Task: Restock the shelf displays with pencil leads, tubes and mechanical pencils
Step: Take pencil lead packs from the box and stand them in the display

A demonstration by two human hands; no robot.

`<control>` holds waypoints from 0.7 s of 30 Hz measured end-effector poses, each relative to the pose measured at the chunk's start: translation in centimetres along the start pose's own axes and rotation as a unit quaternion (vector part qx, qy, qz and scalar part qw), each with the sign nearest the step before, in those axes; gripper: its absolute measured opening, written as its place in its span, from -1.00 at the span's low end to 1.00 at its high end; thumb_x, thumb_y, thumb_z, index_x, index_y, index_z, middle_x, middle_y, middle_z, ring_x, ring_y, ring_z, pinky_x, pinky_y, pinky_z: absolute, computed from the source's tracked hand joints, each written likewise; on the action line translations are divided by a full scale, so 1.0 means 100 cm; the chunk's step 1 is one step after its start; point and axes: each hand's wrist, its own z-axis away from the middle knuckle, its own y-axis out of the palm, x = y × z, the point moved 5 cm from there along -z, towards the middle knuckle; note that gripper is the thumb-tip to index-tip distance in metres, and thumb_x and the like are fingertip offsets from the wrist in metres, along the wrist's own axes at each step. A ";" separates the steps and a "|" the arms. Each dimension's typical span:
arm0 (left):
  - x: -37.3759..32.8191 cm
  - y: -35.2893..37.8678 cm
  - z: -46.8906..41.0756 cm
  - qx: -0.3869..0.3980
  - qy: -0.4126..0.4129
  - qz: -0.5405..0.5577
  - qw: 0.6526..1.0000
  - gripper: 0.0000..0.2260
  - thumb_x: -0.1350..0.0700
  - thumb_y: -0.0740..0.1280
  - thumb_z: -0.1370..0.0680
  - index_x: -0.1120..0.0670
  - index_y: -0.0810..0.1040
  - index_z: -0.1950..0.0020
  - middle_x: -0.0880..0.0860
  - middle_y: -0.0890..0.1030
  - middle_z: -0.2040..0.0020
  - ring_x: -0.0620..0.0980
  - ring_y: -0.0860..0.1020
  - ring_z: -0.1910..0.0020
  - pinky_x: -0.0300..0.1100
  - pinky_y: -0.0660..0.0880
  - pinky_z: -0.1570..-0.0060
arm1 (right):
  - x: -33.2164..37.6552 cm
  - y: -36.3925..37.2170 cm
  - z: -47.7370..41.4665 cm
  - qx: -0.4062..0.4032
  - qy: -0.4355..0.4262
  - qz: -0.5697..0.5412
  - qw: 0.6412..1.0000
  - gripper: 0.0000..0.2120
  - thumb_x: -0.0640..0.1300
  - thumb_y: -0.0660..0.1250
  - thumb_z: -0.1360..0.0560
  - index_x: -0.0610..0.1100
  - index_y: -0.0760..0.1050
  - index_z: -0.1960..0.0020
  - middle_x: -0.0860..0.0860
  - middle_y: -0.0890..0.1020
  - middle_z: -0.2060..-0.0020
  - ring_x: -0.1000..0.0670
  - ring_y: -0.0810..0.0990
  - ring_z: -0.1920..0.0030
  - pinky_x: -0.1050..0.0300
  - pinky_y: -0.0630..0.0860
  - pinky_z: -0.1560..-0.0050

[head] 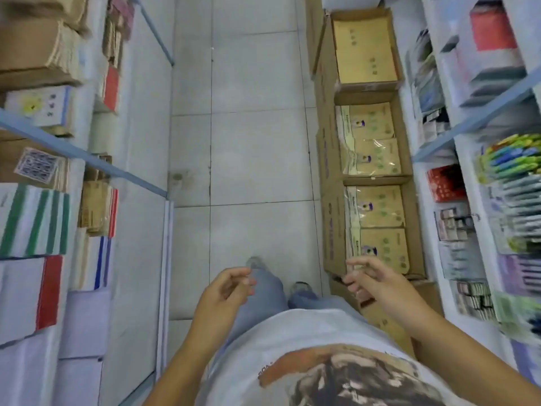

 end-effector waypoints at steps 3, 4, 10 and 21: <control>-0.016 -0.020 -0.031 -0.028 -0.011 0.022 0.999 -0.85 0.24 0.28 -0.64 0.04 0.61 -0.09 0.00 0.73 0.07 -0.07 0.68 0.09 -0.34 0.57 0.09 | 0.041 0.004 -0.040 0.024 -0.005 0.019 1.000 -0.81 -0.16 0.25 -0.59 0.09 0.52 -0.11 0.12 0.71 0.14 0.08 0.67 0.13 -0.01 0.59 -0.06; -0.022 -0.028 -0.044 -0.034 -0.019 0.024 0.999 -0.85 0.24 0.28 -0.64 0.05 0.61 -0.08 0.01 0.72 0.08 -0.06 0.68 0.09 -0.34 0.57 0.09 | 0.057 0.006 -0.056 0.029 -0.003 0.028 0.999 -0.81 -0.16 0.25 -0.59 0.09 0.52 -0.11 0.13 0.71 0.14 0.09 0.67 0.13 -0.03 0.57 -0.05; -0.085 -0.082 -0.159 -0.052 -0.018 0.035 0.998 -0.88 0.19 0.31 -0.62 0.00 0.61 -0.06 -0.06 0.73 0.05 -0.12 0.68 0.08 -0.31 0.57 0.07 | 0.163 0.032 -0.162 0.036 -0.014 0.031 0.999 -0.79 -0.20 0.26 -0.57 0.05 0.53 -0.11 0.07 0.71 0.15 0.04 0.67 0.12 -0.06 0.55 -0.05; -0.316 -0.137 -0.400 0.029 0.022 -0.034 0.999 -0.82 0.25 0.29 -0.63 0.01 0.61 -0.09 -0.04 0.72 0.05 -0.11 0.68 0.09 -0.33 0.56 0.06 | 0.351 -0.012 -0.313 -0.054 0.038 -0.070 0.995 -0.79 -0.21 0.30 -0.56 -0.01 0.52 -0.16 -0.02 0.71 0.13 -0.06 0.67 0.09 0.05 0.58 0.01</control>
